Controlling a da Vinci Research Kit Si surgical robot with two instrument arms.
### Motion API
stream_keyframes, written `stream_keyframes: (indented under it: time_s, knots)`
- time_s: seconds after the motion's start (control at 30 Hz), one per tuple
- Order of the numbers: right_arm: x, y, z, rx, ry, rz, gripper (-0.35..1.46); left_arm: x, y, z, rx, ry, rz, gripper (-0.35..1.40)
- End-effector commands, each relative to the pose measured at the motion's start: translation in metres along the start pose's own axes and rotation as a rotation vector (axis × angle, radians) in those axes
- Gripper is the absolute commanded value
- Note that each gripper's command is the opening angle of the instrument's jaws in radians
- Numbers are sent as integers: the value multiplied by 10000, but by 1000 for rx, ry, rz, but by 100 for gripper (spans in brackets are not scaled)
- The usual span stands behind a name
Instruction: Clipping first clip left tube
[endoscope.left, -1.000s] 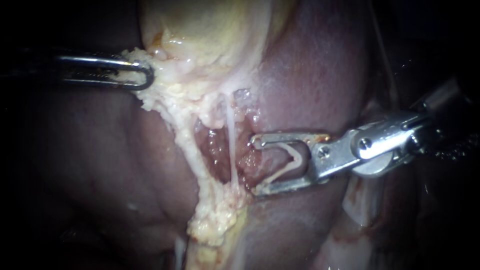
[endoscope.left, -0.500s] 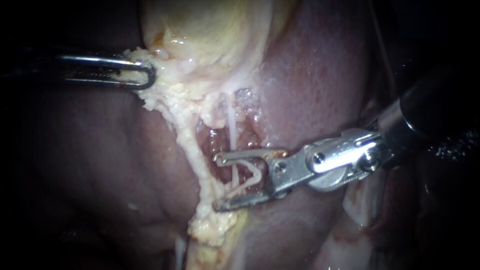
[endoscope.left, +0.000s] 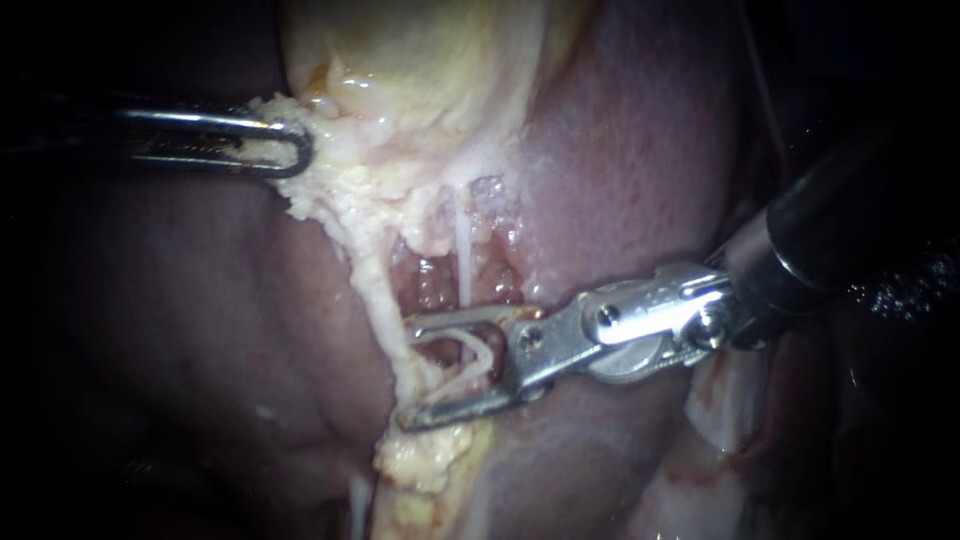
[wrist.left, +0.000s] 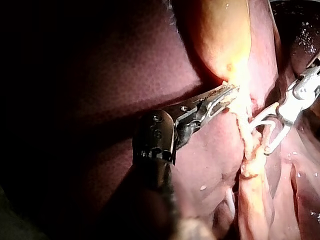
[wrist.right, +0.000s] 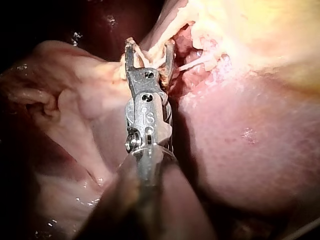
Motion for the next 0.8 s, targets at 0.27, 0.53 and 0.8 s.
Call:
stream_keyframes:
  time_s: [0.27,0.53,0.8]
  knots:
    - [-17,2,27,35,29,56,46,0,0,2,0,0,0,-35]
    - [-21,8,47,54,74,96,47,0,0,2,1,1,0,-35]
    - [-11,-11,47,153,109,143,45,0,0,2,0,0,0,-35]
